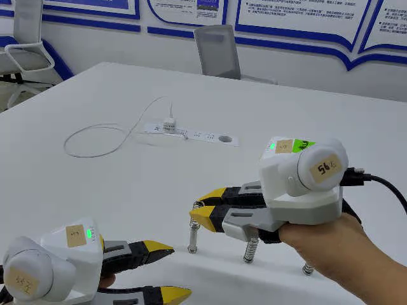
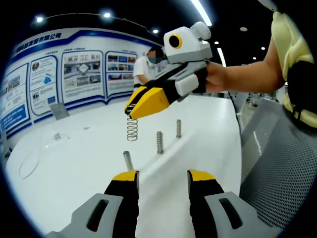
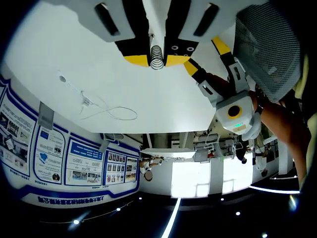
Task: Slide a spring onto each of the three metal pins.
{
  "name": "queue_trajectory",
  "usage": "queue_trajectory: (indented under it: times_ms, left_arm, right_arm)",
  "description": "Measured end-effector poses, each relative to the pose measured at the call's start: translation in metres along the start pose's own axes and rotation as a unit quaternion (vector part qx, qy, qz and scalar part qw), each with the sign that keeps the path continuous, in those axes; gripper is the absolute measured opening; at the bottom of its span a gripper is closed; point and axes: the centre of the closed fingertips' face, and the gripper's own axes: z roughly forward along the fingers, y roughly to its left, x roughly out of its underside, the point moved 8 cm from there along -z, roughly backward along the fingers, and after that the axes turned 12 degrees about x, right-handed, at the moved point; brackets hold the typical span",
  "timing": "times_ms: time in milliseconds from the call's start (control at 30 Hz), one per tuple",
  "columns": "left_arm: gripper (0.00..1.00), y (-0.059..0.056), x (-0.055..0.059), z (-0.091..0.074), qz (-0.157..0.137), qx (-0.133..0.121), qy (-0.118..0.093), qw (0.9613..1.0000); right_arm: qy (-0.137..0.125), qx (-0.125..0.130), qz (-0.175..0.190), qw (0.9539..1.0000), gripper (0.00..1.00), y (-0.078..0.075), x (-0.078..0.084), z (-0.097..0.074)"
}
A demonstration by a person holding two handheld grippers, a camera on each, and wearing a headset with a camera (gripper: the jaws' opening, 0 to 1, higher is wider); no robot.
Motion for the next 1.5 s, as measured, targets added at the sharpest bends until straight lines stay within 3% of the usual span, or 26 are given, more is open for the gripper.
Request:
queue_trajectory:
  times_ms: [533, 1500]
  left_arm:
    - [0.44, 0.003, 0.002, -0.002, -0.008, -0.007, -0.003, 0.9999]
    - [0.65, 0.006, 0.005, -0.006, -0.038, -0.025, -0.01, 0.9989]
  right_arm:
    - [0.019, 0.01, 0.021, 0.9995, 0.12, -0.009, 0.014, 0.018]
    - [0.037, 0.004, 0.031, 0.9988, 0.12, -0.009, 0.03, 0.03]
